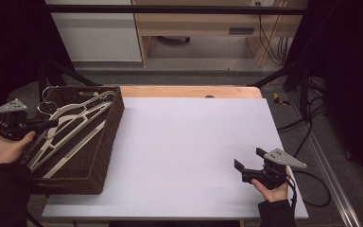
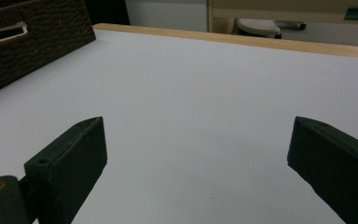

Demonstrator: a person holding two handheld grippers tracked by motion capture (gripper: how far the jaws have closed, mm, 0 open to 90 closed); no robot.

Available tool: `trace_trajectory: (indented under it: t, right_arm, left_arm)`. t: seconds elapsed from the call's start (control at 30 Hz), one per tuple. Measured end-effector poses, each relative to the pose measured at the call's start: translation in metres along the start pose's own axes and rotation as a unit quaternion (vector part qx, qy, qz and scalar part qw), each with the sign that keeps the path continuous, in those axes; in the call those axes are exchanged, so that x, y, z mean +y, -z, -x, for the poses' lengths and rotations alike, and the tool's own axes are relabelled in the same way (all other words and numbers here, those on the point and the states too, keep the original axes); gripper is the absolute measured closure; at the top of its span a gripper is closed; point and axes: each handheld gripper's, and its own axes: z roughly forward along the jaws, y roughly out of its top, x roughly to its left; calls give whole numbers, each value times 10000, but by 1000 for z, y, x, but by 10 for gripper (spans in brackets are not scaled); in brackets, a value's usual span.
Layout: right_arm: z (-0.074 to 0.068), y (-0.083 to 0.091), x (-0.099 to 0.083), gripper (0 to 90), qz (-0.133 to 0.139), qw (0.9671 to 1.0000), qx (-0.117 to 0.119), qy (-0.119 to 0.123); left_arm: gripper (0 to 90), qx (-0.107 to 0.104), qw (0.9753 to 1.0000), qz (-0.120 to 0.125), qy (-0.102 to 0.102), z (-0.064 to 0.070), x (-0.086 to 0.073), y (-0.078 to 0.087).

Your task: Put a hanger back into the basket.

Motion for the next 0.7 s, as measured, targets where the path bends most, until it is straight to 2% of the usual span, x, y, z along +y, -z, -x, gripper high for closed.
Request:
trace_trajectory:
  t: [0.17, 0.3, 0.4, 0.53, 0.6, 0.7]
  right_arm:
    - [0, 0, 0, 52, 4, 10000, 3, 2]
    - [-1, 0, 0, 51, 3, 10000, 3, 27]
    - [0, 0, 0, 52, -7, 10000, 12, 50]
    - [-1, 0, 0, 51, 8, 10000, 10, 28]
    - [-1, 0, 0, 51, -5, 10000, 20, 41]
    - [-1, -1, 0, 51, 4, 10000, 36, 49]
  left_arm:
    - [855, 36, 9999, -136, 2, 6, -8, -10]
    - [854, -3, 9995, -207, 237, 4, -16, -17]
    - [851, 29, 9989, -352, 311, 4, -20, -24]
    - [843, 98, 9972, -565, 482, 1, -24, -29]
    - [837, 172, 9957, -586, 690, -1, -27, -29]
    - [825, 312, 9943, -702, 742, -2, -26, -28]
